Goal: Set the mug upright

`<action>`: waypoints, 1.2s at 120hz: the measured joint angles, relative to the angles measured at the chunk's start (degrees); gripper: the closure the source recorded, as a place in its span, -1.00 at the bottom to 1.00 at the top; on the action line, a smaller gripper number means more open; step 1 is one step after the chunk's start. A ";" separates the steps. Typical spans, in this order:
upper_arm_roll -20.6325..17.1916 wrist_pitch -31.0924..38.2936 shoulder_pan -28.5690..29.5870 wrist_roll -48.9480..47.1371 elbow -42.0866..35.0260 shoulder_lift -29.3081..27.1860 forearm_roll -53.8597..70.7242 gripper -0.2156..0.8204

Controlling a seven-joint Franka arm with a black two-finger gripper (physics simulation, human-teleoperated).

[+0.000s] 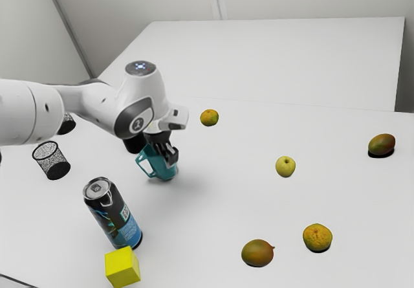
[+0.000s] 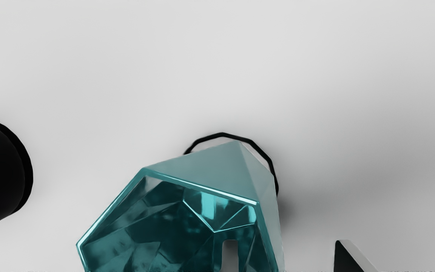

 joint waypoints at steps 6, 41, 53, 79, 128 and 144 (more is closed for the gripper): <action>0.00 -0.16 0.00 -0.07 0.00 -0.86 -0.48 0.06; -1.29 -3.35 0.62 -0.36 -0.03 -6.40 -3.44 -0.34; -1.89 -6.08 0.59 -0.44 -0.02 -9.37 -5.09 -0.40; -3.90 -14.79 -0.17 -0.46 12.00 -8.17 -7.53 -0.51; 1.35 -33.02 2.67 0.46 33.77 -2.10 -13.22 -0.57; 0.95 -35.45 3.30 1.46 35.90 -1.69 -13.38 -0.58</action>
